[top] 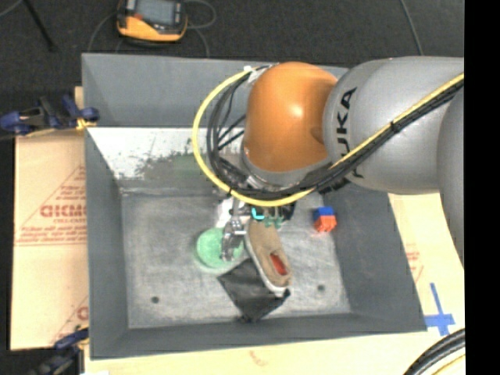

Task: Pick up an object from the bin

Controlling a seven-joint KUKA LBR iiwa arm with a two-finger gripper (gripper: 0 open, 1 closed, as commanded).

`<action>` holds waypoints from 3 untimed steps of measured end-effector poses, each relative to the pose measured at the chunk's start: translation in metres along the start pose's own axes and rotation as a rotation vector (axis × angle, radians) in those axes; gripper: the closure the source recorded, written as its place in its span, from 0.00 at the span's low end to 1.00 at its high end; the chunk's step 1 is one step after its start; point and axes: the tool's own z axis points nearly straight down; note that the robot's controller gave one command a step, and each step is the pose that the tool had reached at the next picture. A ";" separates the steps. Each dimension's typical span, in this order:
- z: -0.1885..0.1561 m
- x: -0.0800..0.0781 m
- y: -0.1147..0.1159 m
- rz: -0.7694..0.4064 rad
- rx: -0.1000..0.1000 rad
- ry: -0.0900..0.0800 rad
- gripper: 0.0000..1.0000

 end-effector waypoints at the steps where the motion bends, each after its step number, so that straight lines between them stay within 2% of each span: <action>1: 0.014 0.004 -0.001 -0.077 0.001 -0.006 0.00; 2: 0.124 0.001 -0.024 -0.352 -0.003 -0.024 1.00; 3: 0.124 0.001 -0.024 -0.351 -0.004 -0.024 1.00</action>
Offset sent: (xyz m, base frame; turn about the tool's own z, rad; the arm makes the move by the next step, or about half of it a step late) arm -0.0082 -0.0268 -0.1333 -0.3555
